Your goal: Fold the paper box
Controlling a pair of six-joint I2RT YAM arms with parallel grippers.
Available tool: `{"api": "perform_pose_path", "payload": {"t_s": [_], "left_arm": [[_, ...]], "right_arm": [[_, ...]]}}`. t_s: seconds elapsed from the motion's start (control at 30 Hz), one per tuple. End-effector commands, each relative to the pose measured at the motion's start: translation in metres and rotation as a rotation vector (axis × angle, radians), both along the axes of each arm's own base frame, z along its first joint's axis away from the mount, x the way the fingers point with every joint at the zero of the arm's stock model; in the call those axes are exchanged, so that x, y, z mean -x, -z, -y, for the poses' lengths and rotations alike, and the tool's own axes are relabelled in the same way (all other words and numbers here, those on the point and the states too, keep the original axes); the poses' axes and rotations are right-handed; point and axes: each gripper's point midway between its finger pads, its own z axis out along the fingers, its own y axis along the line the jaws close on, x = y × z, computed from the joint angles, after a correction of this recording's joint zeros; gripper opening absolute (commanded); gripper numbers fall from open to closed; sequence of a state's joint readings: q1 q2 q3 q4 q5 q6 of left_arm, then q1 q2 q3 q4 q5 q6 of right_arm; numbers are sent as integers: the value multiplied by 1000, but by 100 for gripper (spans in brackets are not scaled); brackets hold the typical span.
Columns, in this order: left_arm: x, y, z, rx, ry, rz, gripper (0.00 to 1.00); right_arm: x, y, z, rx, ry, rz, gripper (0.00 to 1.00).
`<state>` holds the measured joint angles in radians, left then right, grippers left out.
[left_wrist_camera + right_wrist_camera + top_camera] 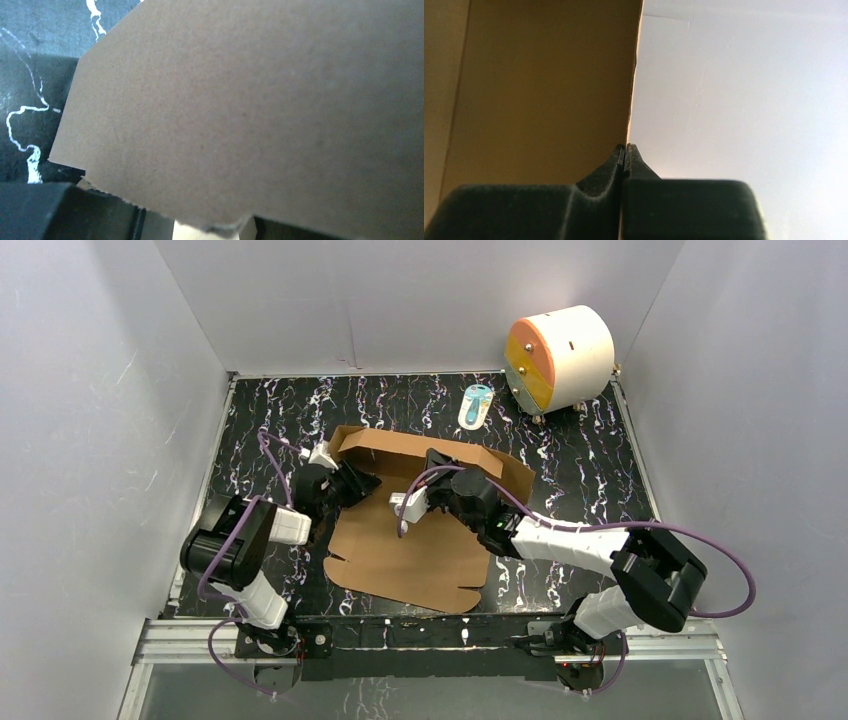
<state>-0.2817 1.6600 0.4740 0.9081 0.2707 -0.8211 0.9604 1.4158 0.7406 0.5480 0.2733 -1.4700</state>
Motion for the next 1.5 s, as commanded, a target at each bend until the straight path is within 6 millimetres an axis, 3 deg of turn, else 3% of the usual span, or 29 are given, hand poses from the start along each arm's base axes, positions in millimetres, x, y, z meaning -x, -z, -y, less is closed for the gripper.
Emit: {"api": "perform_pose_path", "payload": {"t_s": [0.0,0.33,0.63,0.73,0.9,1.0,1.17,1.33,1.47], "left_arm": [[6,-24,1,-2,6,95,40],[22,-49,-24,-37,-94,115,47],[43,-98,-61,-105,-225,161,50],[44,-111,-79,-118,-313,164,51],[29,-138,-87,-124,-355,186,52],[10,-152,-84,-127,-347,183,51],[-9,-148,-72,-108,-298,169,49],[-12,-136,-49,-79,-182,134,42],[-10,-138,-37,-30,-121,141,38]], "right_arm": [[9,-12,-7,1,-31,57,0],[11,-15,0,5,-10,69,0],[10,-16,-1,0,-11,65,0],[10,-18,-3,-6,-15,65,0],[10,-21,-3,-9,-19,68,0],[10,-21,-4,-8,-20,68,0],[10,-22,-5,-3,-23,71,0],[10,-23,-7,-3,-30,76,0],[8,-25,-9,-2,-31,85,0]]}}
